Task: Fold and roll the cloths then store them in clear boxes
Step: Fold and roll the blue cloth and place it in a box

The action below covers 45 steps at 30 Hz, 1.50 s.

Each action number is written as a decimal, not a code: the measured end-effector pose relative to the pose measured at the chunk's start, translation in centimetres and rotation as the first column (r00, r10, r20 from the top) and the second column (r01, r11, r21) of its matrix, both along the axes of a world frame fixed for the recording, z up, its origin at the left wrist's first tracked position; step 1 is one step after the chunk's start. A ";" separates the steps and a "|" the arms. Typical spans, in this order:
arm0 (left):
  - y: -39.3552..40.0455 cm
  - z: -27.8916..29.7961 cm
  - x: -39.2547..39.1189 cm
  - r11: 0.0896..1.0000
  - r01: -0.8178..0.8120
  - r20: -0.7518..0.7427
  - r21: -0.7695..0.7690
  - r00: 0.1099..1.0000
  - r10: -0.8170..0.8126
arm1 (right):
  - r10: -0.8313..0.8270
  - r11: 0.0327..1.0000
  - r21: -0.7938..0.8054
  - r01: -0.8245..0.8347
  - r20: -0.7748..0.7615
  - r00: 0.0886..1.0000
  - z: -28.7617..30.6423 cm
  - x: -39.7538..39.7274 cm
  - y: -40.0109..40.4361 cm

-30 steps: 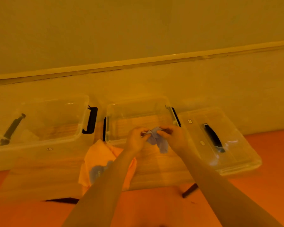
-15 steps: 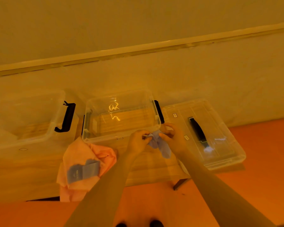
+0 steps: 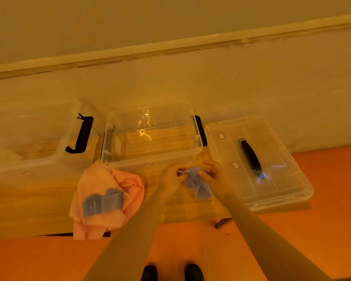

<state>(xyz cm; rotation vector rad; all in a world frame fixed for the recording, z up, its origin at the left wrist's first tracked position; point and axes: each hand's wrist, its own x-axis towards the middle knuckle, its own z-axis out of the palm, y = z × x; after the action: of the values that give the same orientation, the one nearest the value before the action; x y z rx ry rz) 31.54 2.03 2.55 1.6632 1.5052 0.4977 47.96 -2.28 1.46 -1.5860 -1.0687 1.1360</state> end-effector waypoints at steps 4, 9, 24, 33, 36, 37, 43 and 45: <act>-0.2 -0.8 -0.9 1.000 -0.014 -0.036 -0.008 0.999 0.014 | 0.028 1.000 -0.011 -0.028 0.033 0.999 -1.0 -0.6 -0.2; -0.4 -1.8 -2.6 0.999 -0.040 -0.047 -0.025 0.998 0.039 | 0.080 0.997 -0.016 -0.078 0.118 0.990 -1.3 -1.2 -0.5; -6.0 -0.2 -20.7 0.828 -0.560 0.048 0.013 0.828 0.559 | 0.298 0.953 -0.036 -0.299 -0.032 0.954 0.2 -16.9 1.1; -8.3 -1.7 -29.4 0.812 -0.582 -0.034 0.044 0.811 0.584 | 0.470 0.882 -0.072 -0.466 0.033 0.882 -3.2 -25.4 0.3; -8.0 -2.8 -30.2 0.845 -0.533 -0.036 0.042 0.845 0.534 | 0.475 0.874 -0.138 -0.466 0.040 0.879 -4.0 -26.6 0.6; -7.8 -3.1 -30.3 0.852 -0.522 -0.039 0.033 0.852 0.523 | 0.481 0.869 -0.153 -0.471 0.039 0.876 -4.2 -26.8 0.7; -6.9 -4.2 -29.7 0.873 -0.484 -0.005 -0.062 0.874 0.485 | 0.496 0.865 -0.146 -0.481 0.102 0.862 -5.1 -28.1 0.6; -6.7 -4.5 -29.2 0.882 -0.464 0.003 -0.074 0.885 0.466 | 0.473 0.875 -0.153 -0.458 0.082 0.877 -5.3 -28.6 0.5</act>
<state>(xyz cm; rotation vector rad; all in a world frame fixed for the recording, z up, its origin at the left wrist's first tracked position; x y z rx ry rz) 2.33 -4.69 -2.00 1.2273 1.8919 0.7035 19.35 -1.79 -3.80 -1.5492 -1.5422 1.4690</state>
